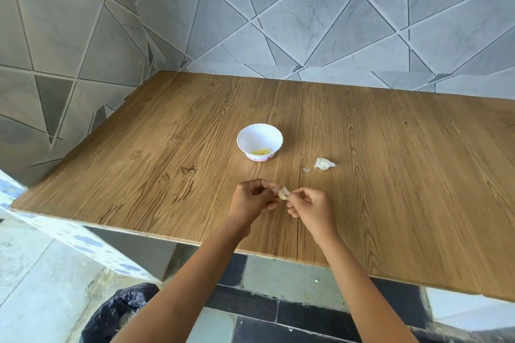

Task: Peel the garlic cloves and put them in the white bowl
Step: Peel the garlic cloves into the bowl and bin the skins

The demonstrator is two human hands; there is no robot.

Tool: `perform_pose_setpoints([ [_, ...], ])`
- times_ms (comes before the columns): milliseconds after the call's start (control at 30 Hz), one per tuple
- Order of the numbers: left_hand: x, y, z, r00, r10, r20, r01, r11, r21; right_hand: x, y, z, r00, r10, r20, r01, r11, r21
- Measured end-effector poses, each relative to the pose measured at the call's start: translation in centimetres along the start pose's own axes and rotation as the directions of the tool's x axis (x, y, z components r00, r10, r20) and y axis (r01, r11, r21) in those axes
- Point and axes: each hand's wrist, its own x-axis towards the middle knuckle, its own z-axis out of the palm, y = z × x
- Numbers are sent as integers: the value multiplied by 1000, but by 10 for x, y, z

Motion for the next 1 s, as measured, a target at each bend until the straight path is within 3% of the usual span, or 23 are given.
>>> perform_pose_setpoints([
  [67, 0, 0, -2, 1000, -17, 25, 19, 999, -45, 1, 2, -2, 997, 61, -37, -61, 998, 26],
  [233, 2, 0, -4, 1000, -31, -2, 31, 997, -74, -3, 3, -2, 995, -78, -62, 63, 975, -215],
  [267, 2, 0, -4, 999, -29, -17, 28, 998, -60, -4, 1, -1, 996, -68, -56, 58, 983, -174],
  [333, 4, -2, -4, 999, -11, -44, 10, 1000, -21, -7, -5, 0, 998, 65, 14, -67, 993, 96],
  [400, 5, -3, -3, 999, 9, -48, -9, 1000, 2, -9, -12, 2, 970, 209, 120, -239, 900, 364],
  [533, 2, -2, -2, 1000, -13, 6, 13, 999, -34, -10, -11, 4, 972, 197, 129, -233, 884, 405],
  [700, 2, 1, -5, 983, -157, 97, 168, 978, -125, -10, -3, 3, 991, 112, 70, -129, 933, 337],
  [867, 5, -3, -3, 994, -102, -44, 104, 994, 40, -9, -3, 2, 997, 77, 27, -82, 924, 373],
  [933, 8, -3, -6, 994, 42, -103, -11, 960, 281, -8, -1, -1, 996, 86, 38, -94, 910, 403],
  [1000, 10, -3, -8, 977, 209, -52, -151, 837, 526, -8, 1, -3, 995, 92, 41, -101, 908, 406],
])
